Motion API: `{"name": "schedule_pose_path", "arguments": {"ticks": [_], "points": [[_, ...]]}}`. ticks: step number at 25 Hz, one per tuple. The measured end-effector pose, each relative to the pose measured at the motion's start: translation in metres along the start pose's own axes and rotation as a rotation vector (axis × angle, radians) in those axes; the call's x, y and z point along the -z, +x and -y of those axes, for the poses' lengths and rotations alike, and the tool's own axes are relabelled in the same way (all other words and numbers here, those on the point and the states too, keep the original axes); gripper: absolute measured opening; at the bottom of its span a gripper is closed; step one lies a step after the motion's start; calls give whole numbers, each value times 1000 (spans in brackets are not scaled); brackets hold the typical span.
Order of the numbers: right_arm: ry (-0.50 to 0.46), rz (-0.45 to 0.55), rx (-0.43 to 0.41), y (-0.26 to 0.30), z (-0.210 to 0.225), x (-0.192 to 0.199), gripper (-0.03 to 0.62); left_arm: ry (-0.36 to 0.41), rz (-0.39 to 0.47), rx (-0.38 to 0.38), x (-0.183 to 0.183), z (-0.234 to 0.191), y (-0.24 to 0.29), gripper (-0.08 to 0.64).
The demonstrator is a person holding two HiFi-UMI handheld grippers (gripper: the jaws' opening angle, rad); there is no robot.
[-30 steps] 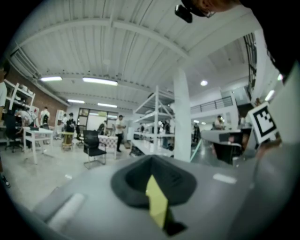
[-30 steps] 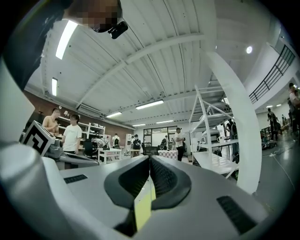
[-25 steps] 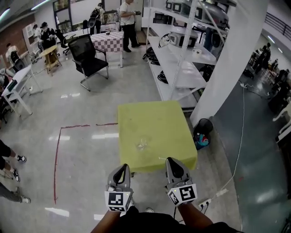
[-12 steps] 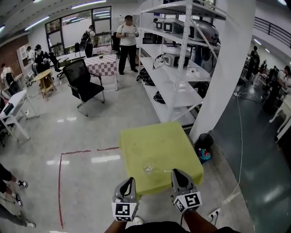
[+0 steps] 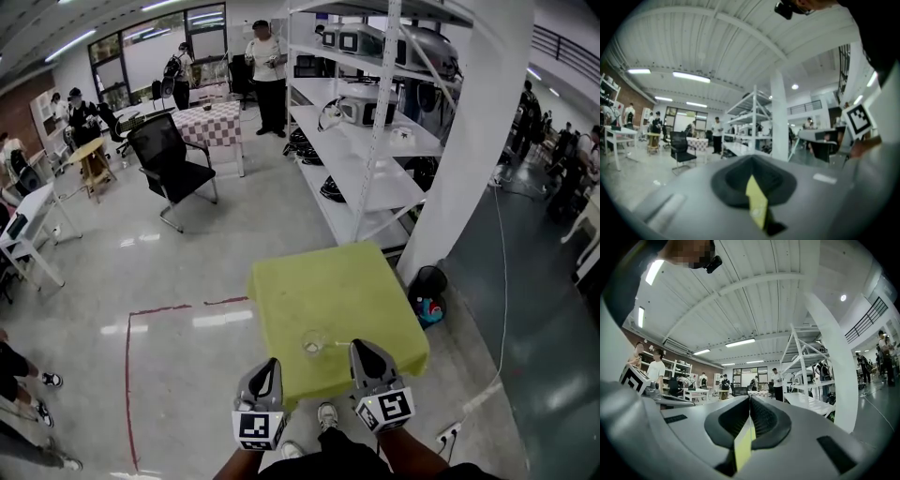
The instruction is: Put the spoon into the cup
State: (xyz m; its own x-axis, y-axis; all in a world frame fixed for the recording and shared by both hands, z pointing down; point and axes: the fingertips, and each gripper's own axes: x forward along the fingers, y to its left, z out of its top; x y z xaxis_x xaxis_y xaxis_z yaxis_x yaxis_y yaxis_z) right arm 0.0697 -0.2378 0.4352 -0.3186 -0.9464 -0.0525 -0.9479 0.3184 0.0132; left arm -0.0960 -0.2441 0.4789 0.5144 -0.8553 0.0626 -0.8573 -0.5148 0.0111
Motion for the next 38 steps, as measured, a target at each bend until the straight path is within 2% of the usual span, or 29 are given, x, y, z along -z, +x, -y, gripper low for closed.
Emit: {"name": "schedule_pose_path", "arguments": {"ticks": [3, 13, 22, 26, 32, 38], "points": [[10, -7, -29, 18, 0, 2, 11, 2, -25, -12, 4, -5, 16, 6], [30, -53, -129, 69, 15, 27, 11, -3, -28, -67, 2, -15, 73, 6], [60, -141, -160, 93, 22, 66, 11, -36, -105, -103, 34, -27, 93, 6], [76, -188, -167, 98, 27, 92, 11, -51, -122, -113, 49, -25, 104, 7], [96, -268, -194, 106, 24, 132, 11, -9, -182, -101, 77, -27, 118, 6], [88, -347, -235, 117, 12, 176, 11, -23, -210, -162, 97, -48, 123, 6]]}}
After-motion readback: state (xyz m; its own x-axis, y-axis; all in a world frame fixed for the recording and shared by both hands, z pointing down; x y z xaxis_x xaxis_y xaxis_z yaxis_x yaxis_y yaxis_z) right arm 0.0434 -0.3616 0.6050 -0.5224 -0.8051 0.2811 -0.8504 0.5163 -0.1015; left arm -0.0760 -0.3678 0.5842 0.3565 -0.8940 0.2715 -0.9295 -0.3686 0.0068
